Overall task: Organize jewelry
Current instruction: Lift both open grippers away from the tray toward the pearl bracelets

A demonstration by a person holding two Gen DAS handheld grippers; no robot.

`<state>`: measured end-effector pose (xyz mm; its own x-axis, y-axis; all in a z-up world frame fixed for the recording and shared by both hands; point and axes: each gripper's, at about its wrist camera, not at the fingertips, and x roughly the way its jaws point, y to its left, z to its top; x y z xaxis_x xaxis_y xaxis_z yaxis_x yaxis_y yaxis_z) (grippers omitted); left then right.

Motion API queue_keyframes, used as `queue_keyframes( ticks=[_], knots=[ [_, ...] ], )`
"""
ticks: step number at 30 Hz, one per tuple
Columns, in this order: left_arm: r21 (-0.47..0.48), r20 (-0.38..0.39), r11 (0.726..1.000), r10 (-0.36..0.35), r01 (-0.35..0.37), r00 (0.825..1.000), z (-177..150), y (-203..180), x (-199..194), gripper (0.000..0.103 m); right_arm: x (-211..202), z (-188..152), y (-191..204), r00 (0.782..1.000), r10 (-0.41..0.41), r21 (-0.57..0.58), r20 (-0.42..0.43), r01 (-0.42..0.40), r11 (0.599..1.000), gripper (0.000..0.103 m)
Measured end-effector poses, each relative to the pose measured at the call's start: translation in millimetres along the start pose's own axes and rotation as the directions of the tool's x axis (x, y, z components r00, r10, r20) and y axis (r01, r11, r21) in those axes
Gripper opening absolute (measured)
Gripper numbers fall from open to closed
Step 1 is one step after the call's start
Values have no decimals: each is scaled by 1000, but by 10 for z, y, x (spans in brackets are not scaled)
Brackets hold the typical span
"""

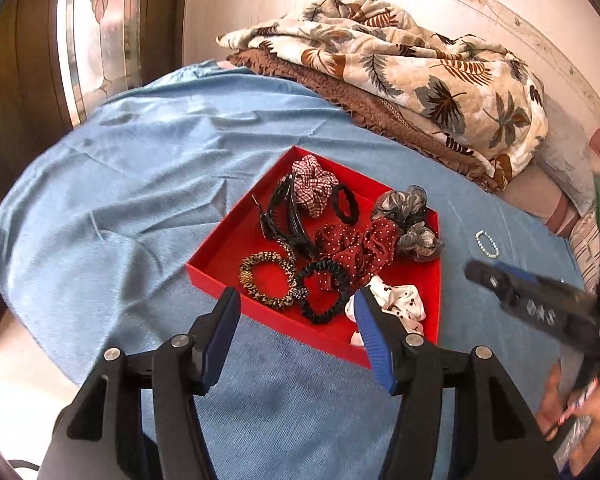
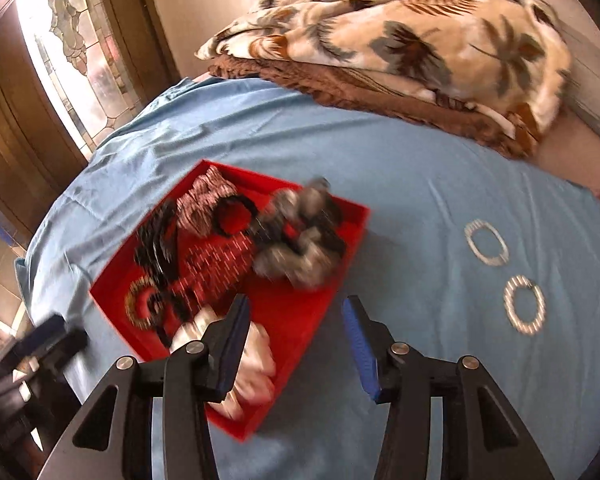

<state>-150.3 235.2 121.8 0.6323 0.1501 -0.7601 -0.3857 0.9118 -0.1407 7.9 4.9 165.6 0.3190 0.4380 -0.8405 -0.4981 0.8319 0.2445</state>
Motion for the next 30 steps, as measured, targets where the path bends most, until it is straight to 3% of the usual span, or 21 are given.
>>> queue_keyframes(
  ticks=[8,23,30],
  knots=[
    [97,24,995,32,-34,999,-84,-251,-202,64,-280,-467,-408,999,-49,56,2,49,997,54],
    [243,20,970,23,-27,1000,-230,-758,-327,69,-620,-884,-1184,994,-106,208,27,99,973,58],
    [313,-10,950,-3,6,1000,-199,-1066,-250,69,-651,-1109,-1654,992,-128,308,17,117,944,59]
  ],
)
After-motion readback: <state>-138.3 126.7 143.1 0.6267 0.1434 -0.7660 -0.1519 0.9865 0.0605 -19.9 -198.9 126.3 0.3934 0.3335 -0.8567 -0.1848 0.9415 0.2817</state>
